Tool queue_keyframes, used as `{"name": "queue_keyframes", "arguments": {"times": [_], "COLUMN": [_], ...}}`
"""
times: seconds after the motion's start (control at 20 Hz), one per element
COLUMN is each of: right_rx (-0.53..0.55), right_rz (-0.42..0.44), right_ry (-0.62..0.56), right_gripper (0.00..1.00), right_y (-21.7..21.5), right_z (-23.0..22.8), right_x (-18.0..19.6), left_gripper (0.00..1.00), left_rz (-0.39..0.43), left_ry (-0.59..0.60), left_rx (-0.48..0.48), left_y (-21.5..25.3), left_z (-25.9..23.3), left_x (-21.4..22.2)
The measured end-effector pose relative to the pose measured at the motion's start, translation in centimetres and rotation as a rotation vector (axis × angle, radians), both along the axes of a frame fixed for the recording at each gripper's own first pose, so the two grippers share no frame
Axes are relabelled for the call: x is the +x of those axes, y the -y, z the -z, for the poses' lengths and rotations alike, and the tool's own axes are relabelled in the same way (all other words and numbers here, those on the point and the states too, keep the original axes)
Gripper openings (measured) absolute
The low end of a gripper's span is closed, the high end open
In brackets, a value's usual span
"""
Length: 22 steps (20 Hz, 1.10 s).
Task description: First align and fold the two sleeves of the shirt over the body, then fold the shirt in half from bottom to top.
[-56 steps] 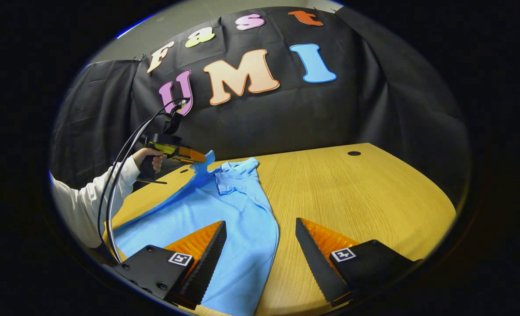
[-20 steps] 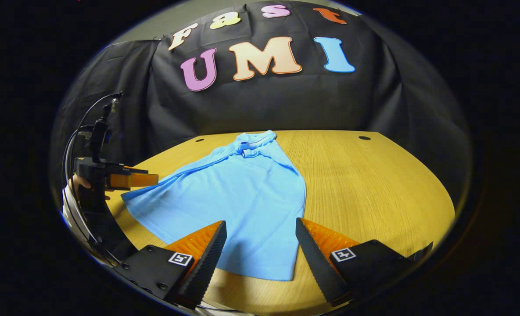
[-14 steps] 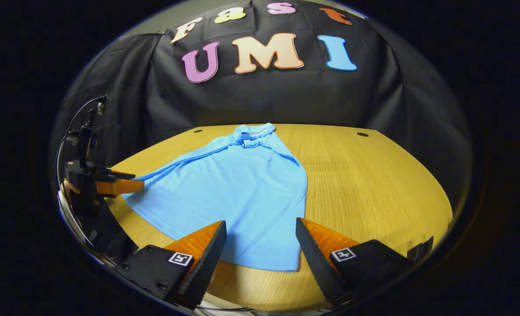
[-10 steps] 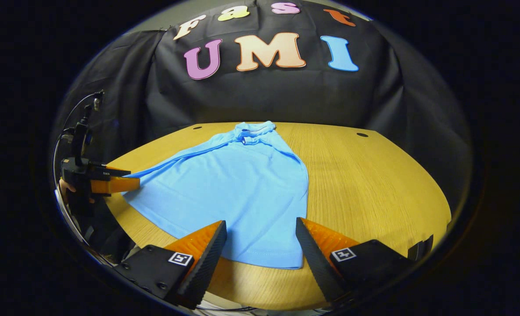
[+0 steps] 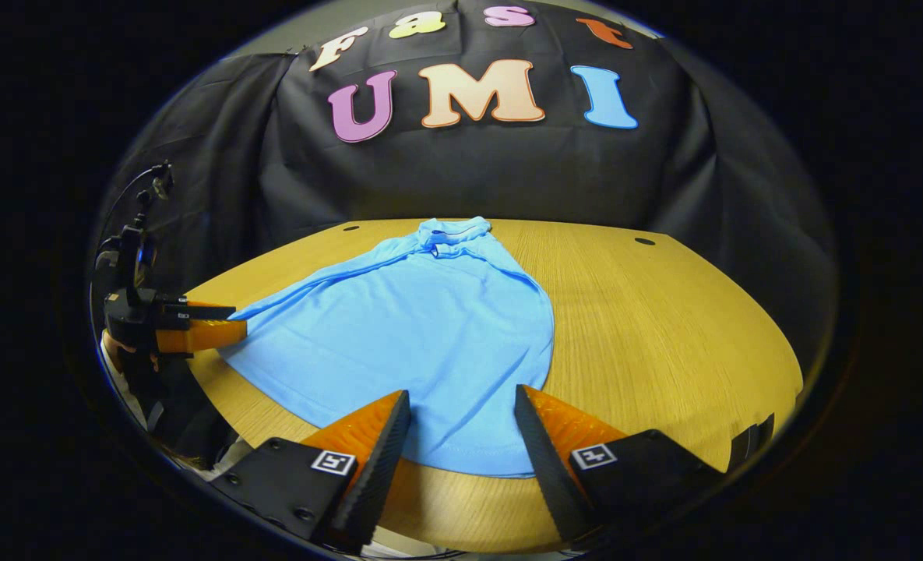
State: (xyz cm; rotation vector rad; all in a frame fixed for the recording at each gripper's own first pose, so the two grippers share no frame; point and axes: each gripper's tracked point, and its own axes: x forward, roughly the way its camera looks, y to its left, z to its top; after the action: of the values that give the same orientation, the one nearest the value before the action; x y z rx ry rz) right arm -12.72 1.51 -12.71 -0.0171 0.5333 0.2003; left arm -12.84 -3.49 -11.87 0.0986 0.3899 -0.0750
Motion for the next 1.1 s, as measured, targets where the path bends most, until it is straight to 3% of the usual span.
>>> {"name": "queue_keyframes", "arguments": {"times": [0.05, 0.1, 0.2, 0.25, 0.35, 0.45, 0.5, 0.65, 1.1], "right_rx": [0.005, 0.016, 0.027, 0.035, 0.052, 0.054, 0.051, 0.069, 0.074], "right_rz": [-0.007, -0.011, -0.016, -0.021, -0.029, -0.046, -0.06, -0.069, -0.043], "right_ry": [0.0, -0.003, -0.016, -0.021, -0.022, -0.022, -0.024, -0.035, -0.036], "right_gripper": [0.81, 0.63, 0.4, 0.36, 0.25, 0.15, 0.1, 0.03, 0.03], "right_y": [-0.4, -0.8, -1.2, -1.4, -1.7, -2.4, -2.5, -2.6, -2.4], "right_z": [0.0, 0.0, 0.1, 0.1, 0.1, 0.1, 0.1, 0.1, -1.1], "right_x": [-0.1, 0.0, 0.2, 0.1, 0.1, -0.2, -0.4, -0.2, 0.7], "left_gripper": [0.68, 0.57, 0.44, 0.4, 0.18, 0.14, 0.07, 0.04, 0.0], "left_rz": [0.02, 0.026, 0.035, 0.047, 0.038, 0.051, 0.049, 0.043, 0.035], "left_ry": [0.008, 0.009, 0.005, 0.009, 0.017, 0.018, 0.019, 0.017, 0.039], "left_rx": [-0.002, -0.001, -0.012, -0.023, -0.032, -0.032, -0.039, -0.066, -0.143], "left_y": [0.4, 0.5, 0.9, 1.3, 1.4, 1.8, 1.8, 1.9, 2.3], "left_z": [0.1, 0.2, 0.3, 0.2, 0.3, 0.3, 0.3, 0.2, -1.3], "left_x": [0.0, -0.1, 0.2, 0.2, 0.3, 0.4, 0.6, 0.6, 1.4]}}
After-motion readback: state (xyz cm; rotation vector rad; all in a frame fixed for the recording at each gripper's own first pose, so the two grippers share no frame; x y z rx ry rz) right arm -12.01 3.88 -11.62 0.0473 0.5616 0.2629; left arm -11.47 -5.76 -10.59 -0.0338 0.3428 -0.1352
